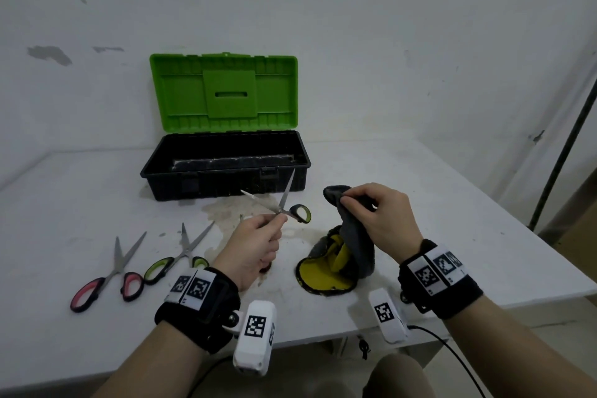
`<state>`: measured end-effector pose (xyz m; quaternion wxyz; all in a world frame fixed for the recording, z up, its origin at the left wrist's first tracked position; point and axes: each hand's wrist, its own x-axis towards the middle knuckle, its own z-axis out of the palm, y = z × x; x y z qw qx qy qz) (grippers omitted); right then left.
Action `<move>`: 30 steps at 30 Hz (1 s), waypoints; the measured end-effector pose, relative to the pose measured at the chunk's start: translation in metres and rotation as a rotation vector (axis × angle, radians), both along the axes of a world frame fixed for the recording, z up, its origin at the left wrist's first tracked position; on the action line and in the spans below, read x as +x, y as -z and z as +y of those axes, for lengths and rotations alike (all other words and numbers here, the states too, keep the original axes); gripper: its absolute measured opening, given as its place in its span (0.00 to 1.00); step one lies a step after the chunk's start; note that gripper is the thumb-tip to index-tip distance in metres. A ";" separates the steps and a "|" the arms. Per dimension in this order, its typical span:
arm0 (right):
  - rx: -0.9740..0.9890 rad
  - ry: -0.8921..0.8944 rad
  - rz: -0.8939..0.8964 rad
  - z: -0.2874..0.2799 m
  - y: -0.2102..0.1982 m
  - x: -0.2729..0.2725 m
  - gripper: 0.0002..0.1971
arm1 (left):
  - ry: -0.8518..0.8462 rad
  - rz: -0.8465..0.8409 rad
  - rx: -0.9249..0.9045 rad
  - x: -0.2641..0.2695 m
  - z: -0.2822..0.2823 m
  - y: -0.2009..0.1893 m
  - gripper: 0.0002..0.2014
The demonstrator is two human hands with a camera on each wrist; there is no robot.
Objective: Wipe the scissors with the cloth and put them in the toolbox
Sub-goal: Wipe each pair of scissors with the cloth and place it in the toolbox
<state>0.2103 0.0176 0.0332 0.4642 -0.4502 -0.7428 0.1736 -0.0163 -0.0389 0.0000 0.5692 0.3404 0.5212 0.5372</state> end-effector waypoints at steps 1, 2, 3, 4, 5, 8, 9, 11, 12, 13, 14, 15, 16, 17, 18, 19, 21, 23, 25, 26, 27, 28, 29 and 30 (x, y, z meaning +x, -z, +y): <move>-0.009 -0.015 -0.004 -0.001 0.000 0.000 0.02 | 0.013 0.011 0.003 -0.001 -0.001 -0.001 0.05; -0.020 -0.033 -0.007 -0.001 0.000 -0.001 0.02 | 0.032 0.023 0.005 -0.002 -0.002 -0.002 0.04; -0.036 -0.058 -0.007 -0.002 0.000 -0.001 0.02 | 0.058 0.035 0.007 -0.003 -0.003 -0.003 0.05; -0.065 -0.092 -0.004 -0.002 -0.001 0.000 0.01 | 0.081 0.043 0.006 -0.003 -0.005 -0.003 0.06; -0.112 -0.136 0.001 -0.003 -0.001 0.000 0.01 | 0.095 0.048 0.003 -0.003 -0.006 -0.004 0.08; -0.304 -0.282 0.026 -0.007 -0.004 -0.003 0.02 | 0.116 0.044 -0.027 -0.004 -0.007 -0.004 0.14; -0.341 -0.318 0.019 -0.009 -0.004 -0.005 0.02 | 0.124 0.033 -0.034 -0.003 -0.007 -0.004 0.13; -0.376 -0.363 -0.010 -0.013 -0.002 -0.009 0.03 | 0.131 0.000 -0.053 -0.002 -0.006 -0.004 0.10; -0.388 -0.380 -0.017 -0.015 0.000 -0.011 0.04 | 0.133 -0.013 -0.066 0.000 -0.006 -0.005 0.07; -0.400 -0.396 -0.013 -0.016 0.002 -0.013 0.06 | 0.138 -0.024 -0.074 0.001 -0.006 -0.005 0.03; -0.414 -0.402 -0.002 -0.017 0.004 -0.014 0.08 | 0.143 -0.036 -0.085 0.002 -0.006 -0.006 0.02; -0.427 -0.399 0.011 -0.017 0.006 -0.015 0.09 | 0.150 -0.045 -0.098 0.003 -0.006 -0.007 0.04; -0.436 -0.392 0.023 -0.017 0.007 -0.016 0.09 | 0.165 -0.052 -0.106 0.005 -0.007 -0.008 0.06; -0.442 -0.385 0.031 -0.017 0.007 -0.016 0.09 | 0.182 -0.056 -0.109 0.006 -0.008 -0.009 0.07; -0.448 -0.380 0.038 -0.017 0.008 -0.017 0.08 | 0.196 -0.060 -0.112 0.006 -0.009 -0.009 0.10; -0.454 -0.375 0.045 -0.017 0.007 -0.017 0.07 | 0.203 -0.066 -0.113 0.007 -0.009 -0.009 0.13; -0.470 -0.370 0.051 -0.017 0.006 -0.017 0.07 | 0.204 -0.081 -0.123 0.007 -0.010 -0.008 0.16; -0.494 -0.373 0.049 -0.018 0.004 -0.016 0.06 | 0.206 -0.079 -0.139 0.006 -0.012 -0.007 0.15; -0.512 -0.387 0.033 -0.020 0.003 -0.015 0.06 | 0.213 -0.066 -0.153 0.006 -0.012 -0.006 0.14; -0.520 -0.395 0.025 -0.021 0.003 -0.016 0.07 | 0.220 -0.059 -0.160 0.006 -0.013 -0.006 0.13; -0.525 -0.399 0.015 -0.022 0.004 -0.016 0.07 | 0.228 -0.051 -0.166 0.006 -0.013 -0.006 0.11; -0.527 -0.398 0.003 -0.022 0.004 -0.017 0.08 | 0.236 -0.041 -0.170 0.006 -0.013 -0.005 0.10; -0.527 -0.395 -0.011 -0.023 0.005 -0.018 0.07 | 0.245 -0.032 -0.172 0.006 -0.014 -0.005 0.08; -0.525 -0.392 -0.023 -0.023 0.005 -0.018 0.07 | 0.257 -0.024 -0.173 0.006 -0.014 -0.005 0.06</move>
